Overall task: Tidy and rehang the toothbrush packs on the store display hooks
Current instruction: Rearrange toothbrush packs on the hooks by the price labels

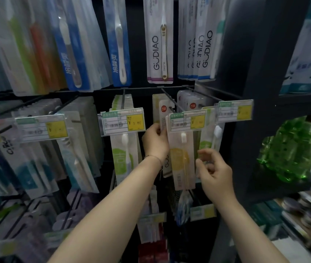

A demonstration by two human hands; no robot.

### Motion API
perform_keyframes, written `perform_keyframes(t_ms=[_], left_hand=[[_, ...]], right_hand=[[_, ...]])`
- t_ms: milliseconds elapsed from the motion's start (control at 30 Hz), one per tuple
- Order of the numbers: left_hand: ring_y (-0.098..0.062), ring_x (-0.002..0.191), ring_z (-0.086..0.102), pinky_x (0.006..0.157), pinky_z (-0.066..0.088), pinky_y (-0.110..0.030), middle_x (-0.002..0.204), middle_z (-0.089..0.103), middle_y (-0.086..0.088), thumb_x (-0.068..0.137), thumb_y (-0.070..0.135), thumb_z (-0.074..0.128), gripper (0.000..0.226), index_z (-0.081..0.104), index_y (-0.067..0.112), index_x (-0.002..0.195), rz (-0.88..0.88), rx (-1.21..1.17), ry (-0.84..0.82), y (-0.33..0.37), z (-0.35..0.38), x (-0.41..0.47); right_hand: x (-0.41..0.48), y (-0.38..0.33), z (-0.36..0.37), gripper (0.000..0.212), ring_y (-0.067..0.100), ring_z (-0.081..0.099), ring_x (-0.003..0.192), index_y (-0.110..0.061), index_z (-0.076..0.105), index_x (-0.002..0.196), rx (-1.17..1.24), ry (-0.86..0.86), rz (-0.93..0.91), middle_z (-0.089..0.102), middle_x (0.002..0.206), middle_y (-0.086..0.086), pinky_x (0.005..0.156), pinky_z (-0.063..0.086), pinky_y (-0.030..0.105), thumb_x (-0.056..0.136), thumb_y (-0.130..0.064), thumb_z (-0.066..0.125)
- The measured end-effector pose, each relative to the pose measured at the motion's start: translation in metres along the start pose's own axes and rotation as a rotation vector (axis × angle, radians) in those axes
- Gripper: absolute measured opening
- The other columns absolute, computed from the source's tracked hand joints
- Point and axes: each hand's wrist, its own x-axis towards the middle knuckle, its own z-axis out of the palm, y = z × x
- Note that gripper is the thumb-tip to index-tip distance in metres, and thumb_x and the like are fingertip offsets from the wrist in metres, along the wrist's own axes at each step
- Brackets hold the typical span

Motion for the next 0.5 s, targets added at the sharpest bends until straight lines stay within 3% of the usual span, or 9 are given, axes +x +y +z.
perform_keyframes(t_ms=[100,233,400,500], left_hand=[[-0.017,0.077,0.063,0.067,0.051,-0.03,0.086,0.069,-0.005,0.095,0.017,0.054,0.015,0.065,0.009,0.088,0.006,-0.03,0.005,0.003,-0.003,-0.007],[-0.012,0.075,0.059,0.064,0.046,-0.025,0.087,0.067,-0.001,0.096,0.019,0.055,0.014,0.066,0.013,0.09,0.002,-0.031,0.008,0.009,-0.006,-0.011],[-0.021,0.085,0.067,0.077,0.058,-0.036,0.091,0.072,-0.004,0.093,0.02,0.059,0.013,0.069,0.013,0.091,-0.201,-0.169,-0.021,0.01,-0.004,-0.008],[-0.023,0.076,0.066,0.058,0.054,-0.025,0.09,0.073,-0.01,0.093,0.017,0.058,0.016,0.071,0.011,0.085,-0.29,-0.259,-0.043,0.011,-0.003,-0.012]], right_hand=[[0.0,-0.004,0.006,0.024,0.015,0.057,0.054,-0.035,0.055,0.094,0.025,-0.016,-0.022,0.06,0.08,-0.01,0.054,0.052,0.04,0.092,-0.011,0.057],[-0.001,-0.008,0.013,0.023,0.017,0.058,0.056,-0.034,0.055,0.094,0.035,-0.021,-0.041,0.059,0.08,-0.006,0.054,0.053,0.042,0.092,-0.01,0.057],[-0.005,-0.013,0.015,0.02,0.021,0.059,0.057,-0.031,0.057,0.095,0.06,-0.043,-0.029,0.059,0.077,-0.004,0.054,0.053,0.042,0.092,-0.011,0.057],[-0.01,-0.016,0.013,0.02,0.025,0.057,0.057,-0.031,0.057,0.094,0.064,-0.032,-0.006,0.058,0.076,-0.004,0.054,0.051,0.043,0.092,-0.011,0.057]])
